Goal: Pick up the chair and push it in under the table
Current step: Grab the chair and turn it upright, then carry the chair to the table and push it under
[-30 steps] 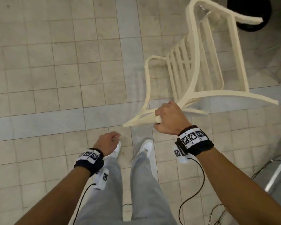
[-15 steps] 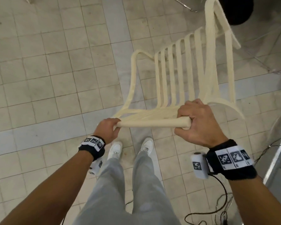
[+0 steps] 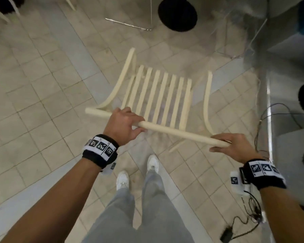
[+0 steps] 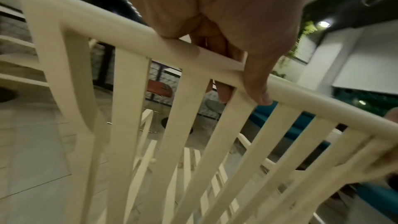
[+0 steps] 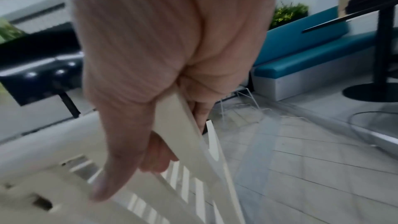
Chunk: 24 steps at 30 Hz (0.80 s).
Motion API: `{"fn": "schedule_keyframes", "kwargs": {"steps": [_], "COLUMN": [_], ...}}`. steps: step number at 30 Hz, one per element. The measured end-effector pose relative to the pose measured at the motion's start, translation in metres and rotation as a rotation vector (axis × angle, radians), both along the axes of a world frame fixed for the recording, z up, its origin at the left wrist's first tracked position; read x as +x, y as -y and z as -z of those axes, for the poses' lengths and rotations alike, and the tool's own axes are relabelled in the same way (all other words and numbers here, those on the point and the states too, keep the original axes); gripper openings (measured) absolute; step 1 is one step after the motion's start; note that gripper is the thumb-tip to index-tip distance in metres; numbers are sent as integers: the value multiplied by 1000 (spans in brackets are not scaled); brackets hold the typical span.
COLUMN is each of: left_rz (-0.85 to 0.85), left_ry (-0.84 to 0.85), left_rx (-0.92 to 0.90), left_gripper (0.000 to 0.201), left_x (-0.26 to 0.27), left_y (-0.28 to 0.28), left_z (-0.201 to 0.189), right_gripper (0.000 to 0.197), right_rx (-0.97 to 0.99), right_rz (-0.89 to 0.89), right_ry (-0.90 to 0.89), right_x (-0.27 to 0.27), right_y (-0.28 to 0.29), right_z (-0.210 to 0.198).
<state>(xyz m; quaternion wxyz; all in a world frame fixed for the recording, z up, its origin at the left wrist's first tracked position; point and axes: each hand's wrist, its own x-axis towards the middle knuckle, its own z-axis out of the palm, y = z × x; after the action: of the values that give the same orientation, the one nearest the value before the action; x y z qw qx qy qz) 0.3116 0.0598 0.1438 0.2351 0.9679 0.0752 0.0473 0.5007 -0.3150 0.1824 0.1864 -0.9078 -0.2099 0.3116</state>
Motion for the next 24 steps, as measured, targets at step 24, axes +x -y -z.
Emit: {"fn": "schedule_keyframes", "kwargs": {"steps": [24], "left_rz": [19], "left_ry": [-130], "left_rx": [-120], "left_gripper": [33], "left_x": [11], "left_y": [83], "left_z": [35], "right_gripper": [45], "right_rx": [-230], "right_rz": [204], "right_ry": [399], "right_x": [-37], "right_y": [28], "right_z": [66]}}
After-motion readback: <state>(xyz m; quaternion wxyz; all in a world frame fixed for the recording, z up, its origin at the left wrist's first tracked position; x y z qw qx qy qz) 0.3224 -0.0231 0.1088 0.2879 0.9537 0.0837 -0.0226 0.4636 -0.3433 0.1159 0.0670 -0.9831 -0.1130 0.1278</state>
